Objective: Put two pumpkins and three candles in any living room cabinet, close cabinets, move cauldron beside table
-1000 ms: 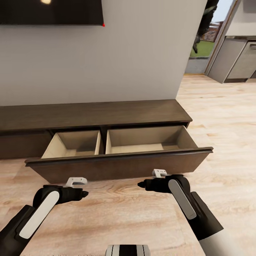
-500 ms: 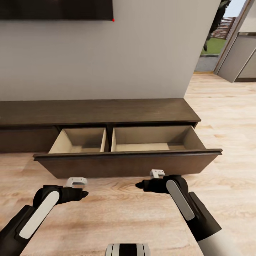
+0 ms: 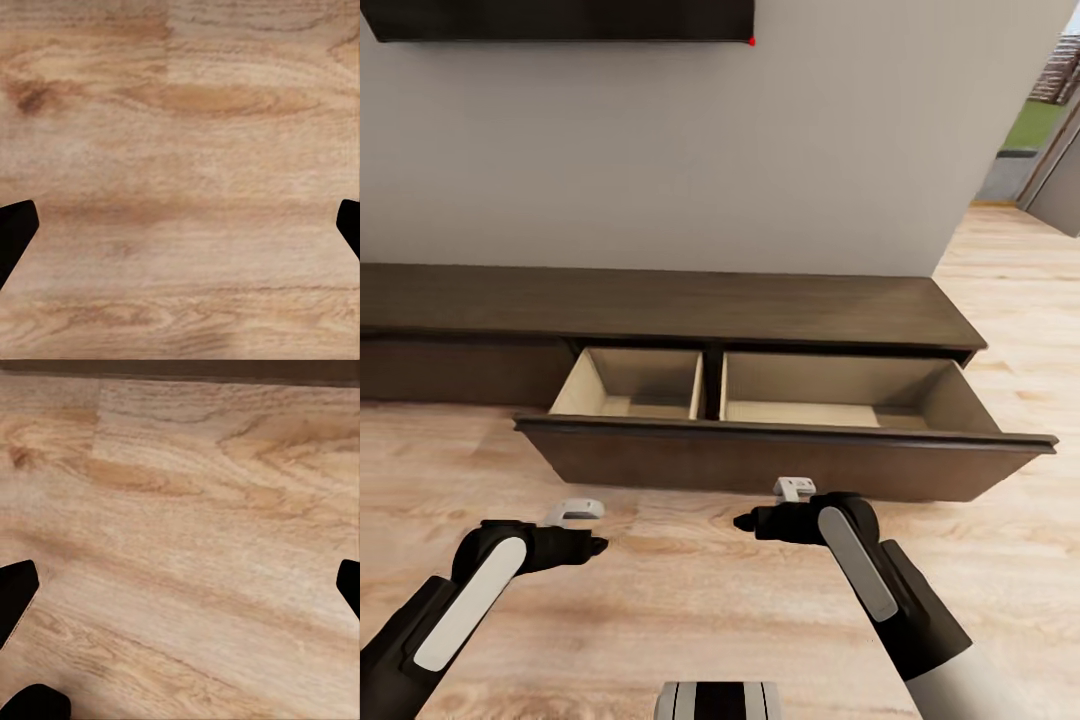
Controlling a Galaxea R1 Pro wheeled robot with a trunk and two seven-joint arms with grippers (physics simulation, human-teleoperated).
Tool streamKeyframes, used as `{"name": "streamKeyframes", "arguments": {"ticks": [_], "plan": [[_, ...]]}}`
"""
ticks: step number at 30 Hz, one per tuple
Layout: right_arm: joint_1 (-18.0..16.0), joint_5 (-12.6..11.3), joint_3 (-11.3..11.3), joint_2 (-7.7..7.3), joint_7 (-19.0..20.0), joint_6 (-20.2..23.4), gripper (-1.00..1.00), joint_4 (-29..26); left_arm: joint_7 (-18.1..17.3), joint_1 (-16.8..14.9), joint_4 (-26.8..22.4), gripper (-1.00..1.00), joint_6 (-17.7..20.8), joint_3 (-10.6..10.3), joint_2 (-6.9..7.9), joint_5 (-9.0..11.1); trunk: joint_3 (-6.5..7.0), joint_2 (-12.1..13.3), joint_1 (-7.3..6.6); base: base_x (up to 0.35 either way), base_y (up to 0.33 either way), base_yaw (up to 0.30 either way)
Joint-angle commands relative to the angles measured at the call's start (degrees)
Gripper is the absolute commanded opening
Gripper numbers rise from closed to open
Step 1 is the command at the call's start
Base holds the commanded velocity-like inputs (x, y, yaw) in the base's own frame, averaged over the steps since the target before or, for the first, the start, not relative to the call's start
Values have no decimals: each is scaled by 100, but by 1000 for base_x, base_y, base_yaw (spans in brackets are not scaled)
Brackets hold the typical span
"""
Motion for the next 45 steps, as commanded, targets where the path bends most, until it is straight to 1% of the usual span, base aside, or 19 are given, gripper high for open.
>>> {"name": "streamKeyframes", "arguments": {"ticks": [1,2,8,10,12,15,17,23,30,37,45], "plan": [[-3,-52,13,10,-75,12,100,-8,60,-6,-2,100,4,-11,3,57,-11,-2,-1,0,247,210],[-4,-51,20,35,-94,12,100,-8,60,-6,-2,100,4,-9,4,60,-18,-2,-1,0,259,212],[-4,-50,55,76,-121,12,100,-8,60,-6,-1,100,4,-6,7,58,-55,-2,-1,0,271,221],[-4,-46,181,93,-134,12,100,-8,60,-6,-1,100,4,-4,9,59,-65,-2,-1,0,278,239],[-4,-44,232,106,-168,12,100,-8,60,-6,-1,100,4,-5,9,58,-74,-2,-1,0,279,250],[-4,-47,297,169,-389,12,100,-8,60,-6,-1,100,4,-3,10,57,-83,-2,-1,0,280,266],[-2,-49,321,256,-563,12,100,-8,60,-6,-1,100,4,1,10,58,-86,-2,-1,0,280,276],[-3,-50,341,331,-684,12,100,-8,60,-6,0,100,4,2,9,64,-88,-2,-1,0,281,281],[-3,-50,364,347,-706,12,100,-8,60,-6,6,100,4,3,10,65,-88,-2,-1,0,284,283],[-2,-42,523,355,-714,12,100,-8,60,-6,7,100,4,15,10,62,-88,-2,-1,0,285,284],[-2,-41,549,360,-717,12,100,-8,60,-6,7,100,4,4,10,57,-88,-2,-1,0,286,284]]}}
